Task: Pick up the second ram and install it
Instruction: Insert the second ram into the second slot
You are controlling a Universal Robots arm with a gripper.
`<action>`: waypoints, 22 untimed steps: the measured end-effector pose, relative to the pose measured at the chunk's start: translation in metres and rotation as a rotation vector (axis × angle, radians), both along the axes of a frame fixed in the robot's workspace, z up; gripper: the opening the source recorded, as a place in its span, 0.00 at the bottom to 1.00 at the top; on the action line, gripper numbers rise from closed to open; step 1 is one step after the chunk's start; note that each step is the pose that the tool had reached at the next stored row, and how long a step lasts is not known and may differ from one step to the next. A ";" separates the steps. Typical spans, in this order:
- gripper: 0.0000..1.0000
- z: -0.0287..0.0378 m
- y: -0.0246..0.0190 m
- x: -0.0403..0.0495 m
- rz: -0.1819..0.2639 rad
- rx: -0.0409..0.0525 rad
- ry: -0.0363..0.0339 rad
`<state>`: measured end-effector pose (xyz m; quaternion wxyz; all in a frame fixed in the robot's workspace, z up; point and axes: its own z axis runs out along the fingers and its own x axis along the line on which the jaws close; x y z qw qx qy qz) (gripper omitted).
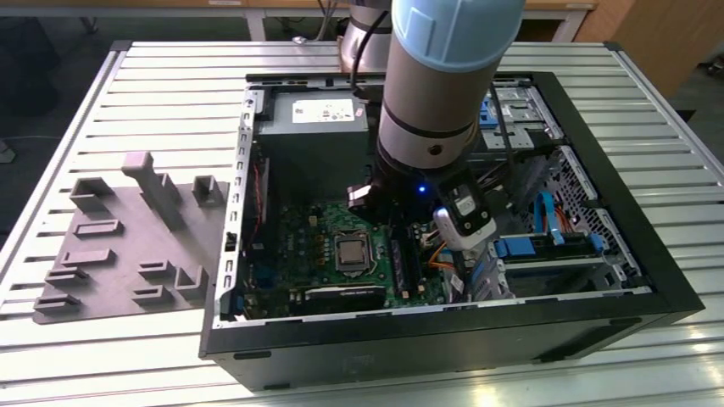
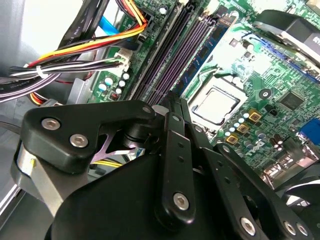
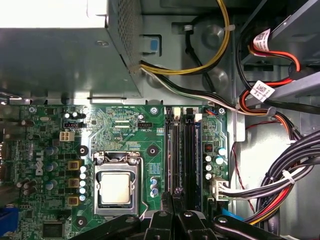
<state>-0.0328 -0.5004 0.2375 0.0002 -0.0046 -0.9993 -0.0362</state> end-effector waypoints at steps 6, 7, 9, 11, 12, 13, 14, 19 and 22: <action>0.11 0.0000 0.0000 0.0014 0.000 0.0000 0.0000; 0.11 0.0000 0.0000 0.0015 0.000 0.0000 0.0000; 0.11 -0.0001 0.0000 0.0018 0.000 0.0000 0.0003; 0.11 -0.0001 0.0000 0.0022 0.000 0.0001 0.0008; 0.11 -0.0001 0.0000 0.0025 0.000 0.0000 0.0010; 0.11 -0.0001 0.0000 0.0029 0.000 0.0000 0.0011; 0.11 -0.0001 0.0000 0.0033 0.000 0.0000 0.0013; 0.11 -0.0001 0.0000 0.0058 0.000 0.0000 0.0016; 0.11 -0.0001 0.0000 0.0065 0.000 0.0000 0.0016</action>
